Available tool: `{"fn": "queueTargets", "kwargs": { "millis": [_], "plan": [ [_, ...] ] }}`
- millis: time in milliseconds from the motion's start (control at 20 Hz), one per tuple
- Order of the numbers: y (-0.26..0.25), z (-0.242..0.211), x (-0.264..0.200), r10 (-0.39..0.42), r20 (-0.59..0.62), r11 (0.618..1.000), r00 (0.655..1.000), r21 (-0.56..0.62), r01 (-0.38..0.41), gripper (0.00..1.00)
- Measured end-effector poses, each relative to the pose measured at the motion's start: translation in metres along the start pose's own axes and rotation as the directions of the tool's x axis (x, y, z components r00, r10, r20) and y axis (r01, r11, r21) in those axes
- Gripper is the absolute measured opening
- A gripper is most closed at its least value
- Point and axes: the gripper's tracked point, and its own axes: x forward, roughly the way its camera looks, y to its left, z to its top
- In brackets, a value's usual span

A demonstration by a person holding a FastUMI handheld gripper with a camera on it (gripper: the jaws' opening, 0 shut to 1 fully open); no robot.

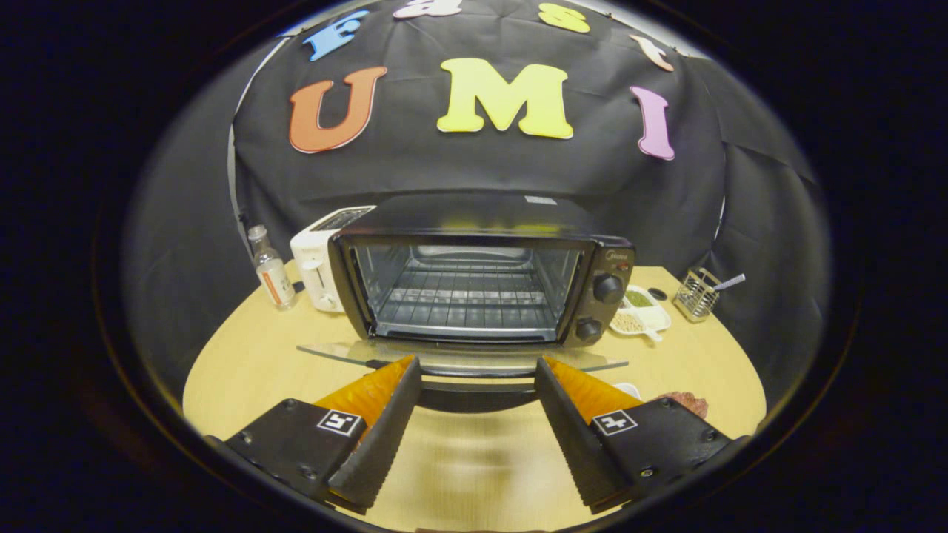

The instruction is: Open the toaster oven, put the food inside, and close the toaster oven door.

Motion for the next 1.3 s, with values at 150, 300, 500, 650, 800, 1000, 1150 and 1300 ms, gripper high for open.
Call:
{"fn": "queueTargets", "kwargs": {
  "millis": [150,300,500,650,800,1000,1150,1300],
  "plan": [
    [0.003,-0.025,-0.002,-0.002,-0.044,1.000,0.999,-0.020,0.001,0.97],
    [0.003,-0.049,0.001,-0.001,-0.091,1.000,0.996,-0.022,-0.001,0.96],
    [0.001,-0.084,0.010,0.000,-0.162,1.000,0.987,-0.022,-0.004,0.95],
    [0.001,-0.107,0.020,0.025,-0.229,1.000,0.973,-0.001,-0.026,0.96],
    [0.001,-0.097,0.014,0.051,-0.186,0.999,0.981,-0.008,-0.054,0.95],
    [0.001,-0.090,-0.004,0.117,-0.200,0.993,0.973,0.015,-0.117,0.96],
    [-0.018,-0.058,-0.026,0.128,-0.132,0.991,0.983,-0.009,-0.130,0.96],
    [-0.044,-0.030,-0.051,0.143,-0.088,0.989,0.986,-0.019,-0.145,0.96]
  ]
}}
